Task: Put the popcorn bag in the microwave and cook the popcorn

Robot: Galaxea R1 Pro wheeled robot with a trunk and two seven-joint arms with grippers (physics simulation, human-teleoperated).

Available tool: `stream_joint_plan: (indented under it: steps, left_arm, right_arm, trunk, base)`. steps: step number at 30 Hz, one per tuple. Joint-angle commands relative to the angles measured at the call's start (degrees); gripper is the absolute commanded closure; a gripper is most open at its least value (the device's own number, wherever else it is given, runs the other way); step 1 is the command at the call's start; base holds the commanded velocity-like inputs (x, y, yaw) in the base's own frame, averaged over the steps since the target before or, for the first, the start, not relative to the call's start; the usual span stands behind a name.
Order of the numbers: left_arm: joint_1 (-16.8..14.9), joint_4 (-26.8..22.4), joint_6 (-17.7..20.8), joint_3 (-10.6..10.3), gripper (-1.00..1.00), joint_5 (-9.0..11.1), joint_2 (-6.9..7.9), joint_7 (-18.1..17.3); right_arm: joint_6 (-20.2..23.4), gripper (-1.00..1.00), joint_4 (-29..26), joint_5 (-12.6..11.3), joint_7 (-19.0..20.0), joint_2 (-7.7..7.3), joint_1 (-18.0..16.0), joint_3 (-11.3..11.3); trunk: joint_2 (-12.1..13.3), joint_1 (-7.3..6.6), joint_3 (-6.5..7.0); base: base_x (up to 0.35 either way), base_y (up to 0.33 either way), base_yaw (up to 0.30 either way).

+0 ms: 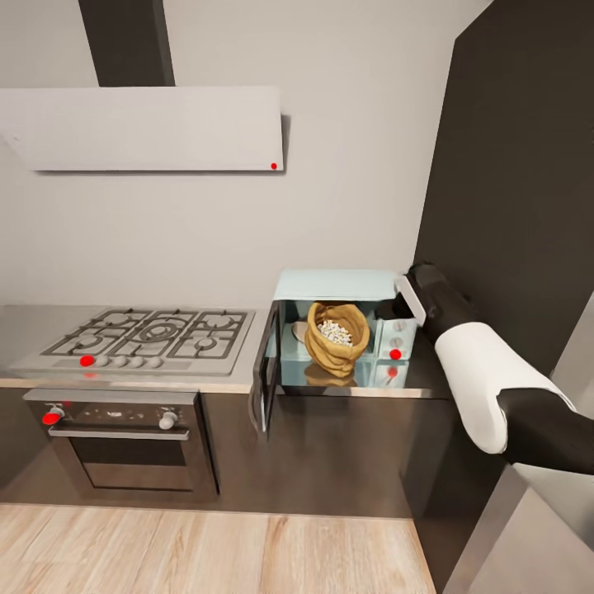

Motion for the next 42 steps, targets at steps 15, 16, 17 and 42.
stream_joint_plan:
  steps: [15,16,17,42]
  left_arm:
    - [0.01,-0.09,-0.06,0.12,-1.00,0.27,0.03,-0.07]
    - [0.01,-0.09,-0.06,0.12,-1.00,0.27,0.01,-0.07]
    - [0.01,-0.11,-0.06,0.12,-1.00,0.27,-0.01,-0.07]
    - [0.01,-0.08,-0.06,0.12,-1.00,0.27,-0.03,-0.06]
  right_arm:
    - [-15.34,-1.00,-2.63,0.35,10.04,-0.06,18.29,0.47]
    - [-16.69,-1.00,-3.24,0.38,11.70,-0.01,18.67,0.47]
    - [-18.49,-1.00,-4.09,0.36,13.42,0.04,19.66,0.47]
    - [-49.47,-1.00,-21.23,-0.03,14.69,0.53,40.81,0.48]
  trunk:
    - [-0.04,0.01,-0.06]
    - [-0.04,0.01,-0.06]
    - [-0.04,0.01,-0.06]
    - [-0.04,0.01,-0.06]
  base:
    - [0.000,0.000,0.000]
    - [0.000,0.000,0.000]
    - [0.000,0.000,0.000]
    - [0.000,0.000,0.000]
